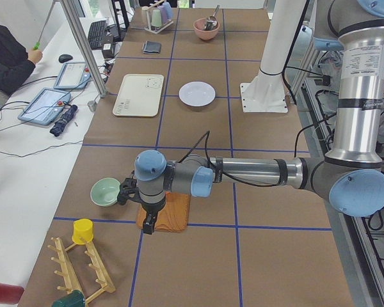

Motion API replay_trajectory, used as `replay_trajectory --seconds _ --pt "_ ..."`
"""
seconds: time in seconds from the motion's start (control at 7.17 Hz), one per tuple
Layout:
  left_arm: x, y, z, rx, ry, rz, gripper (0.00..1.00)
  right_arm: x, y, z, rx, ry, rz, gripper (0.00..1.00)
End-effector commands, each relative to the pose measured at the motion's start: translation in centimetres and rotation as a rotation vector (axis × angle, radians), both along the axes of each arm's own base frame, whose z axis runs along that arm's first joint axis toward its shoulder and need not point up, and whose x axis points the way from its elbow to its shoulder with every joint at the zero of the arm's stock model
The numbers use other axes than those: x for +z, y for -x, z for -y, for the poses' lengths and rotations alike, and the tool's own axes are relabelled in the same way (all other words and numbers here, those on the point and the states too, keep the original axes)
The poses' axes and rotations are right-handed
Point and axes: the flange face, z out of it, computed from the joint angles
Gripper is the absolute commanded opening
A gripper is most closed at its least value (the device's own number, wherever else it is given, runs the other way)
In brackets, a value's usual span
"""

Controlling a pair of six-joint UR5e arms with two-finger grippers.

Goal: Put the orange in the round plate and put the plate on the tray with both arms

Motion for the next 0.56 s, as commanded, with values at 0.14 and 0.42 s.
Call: replay_trajectory --seconds 0.14,0.42 --pt "0.36 -0.06 -0.24 0.004 0.003 0.002 0.99 0.40 -0.24 -0.09 0.005 0.008 -0.002 1.00" --pt "0.34 -0.06 -0.23 0.009 -0.002 0.002 0.99 0.06 -0.25 0.27 0.005 0.001 -0.002 1.00"
